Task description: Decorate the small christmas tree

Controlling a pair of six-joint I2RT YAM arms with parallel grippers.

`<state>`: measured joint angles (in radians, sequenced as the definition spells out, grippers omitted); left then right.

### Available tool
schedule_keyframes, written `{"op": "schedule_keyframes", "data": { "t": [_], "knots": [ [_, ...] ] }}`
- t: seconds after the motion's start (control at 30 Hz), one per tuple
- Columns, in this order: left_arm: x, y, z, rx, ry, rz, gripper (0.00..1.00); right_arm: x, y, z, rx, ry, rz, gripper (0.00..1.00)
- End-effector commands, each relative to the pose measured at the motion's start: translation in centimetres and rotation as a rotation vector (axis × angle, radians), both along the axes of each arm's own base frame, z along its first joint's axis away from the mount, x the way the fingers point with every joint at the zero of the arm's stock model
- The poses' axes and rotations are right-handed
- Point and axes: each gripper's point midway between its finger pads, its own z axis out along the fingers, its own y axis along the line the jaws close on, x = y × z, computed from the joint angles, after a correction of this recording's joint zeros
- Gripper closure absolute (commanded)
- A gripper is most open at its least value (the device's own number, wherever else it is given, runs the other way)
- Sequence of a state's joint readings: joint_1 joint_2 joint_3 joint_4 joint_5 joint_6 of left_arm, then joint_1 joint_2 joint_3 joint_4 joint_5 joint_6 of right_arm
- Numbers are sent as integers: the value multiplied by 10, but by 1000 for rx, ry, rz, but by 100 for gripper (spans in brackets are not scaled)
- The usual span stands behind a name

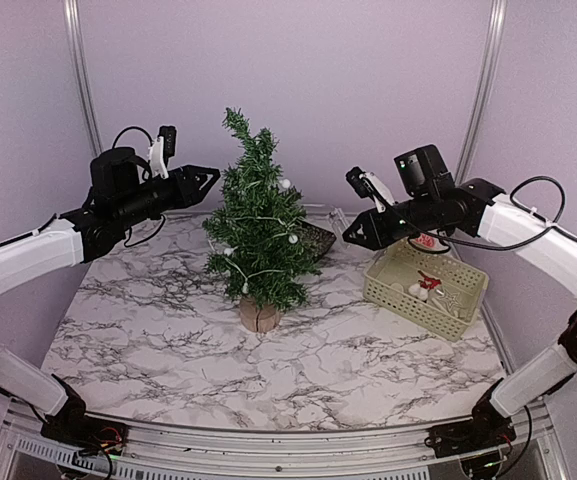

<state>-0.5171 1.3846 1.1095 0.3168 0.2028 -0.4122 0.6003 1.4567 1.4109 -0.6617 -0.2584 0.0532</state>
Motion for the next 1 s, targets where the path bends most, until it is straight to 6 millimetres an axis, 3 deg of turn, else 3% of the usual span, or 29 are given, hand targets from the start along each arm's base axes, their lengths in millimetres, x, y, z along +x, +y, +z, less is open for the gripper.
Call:
{"op": "schedule_keyframes", "data": {
  "t": [0.0,0.13,0.27,0.57,0.77,0.97],
  "knots": [
    [-7,5,11,-21,-16,-5,54,-45,20,0,75,94,105,100],
    [-9,4,11,-21,-10,-13,54,-74,37,-19,73,166,160,100],
    [-11,4,10,-21,-4,-21,54,-89,47,-30,112,233,172,100],
    [-18,7,6,-16,5,-21,55,-95,51,-49,126,277,164,100],
    [-19,8,5,-10,6,-19,55,-118,66,-47,95,248,278,100],
    [-19,8,4,-7,4,-16,55,-107,64,-64,23,225,239,100]
  ]
}}
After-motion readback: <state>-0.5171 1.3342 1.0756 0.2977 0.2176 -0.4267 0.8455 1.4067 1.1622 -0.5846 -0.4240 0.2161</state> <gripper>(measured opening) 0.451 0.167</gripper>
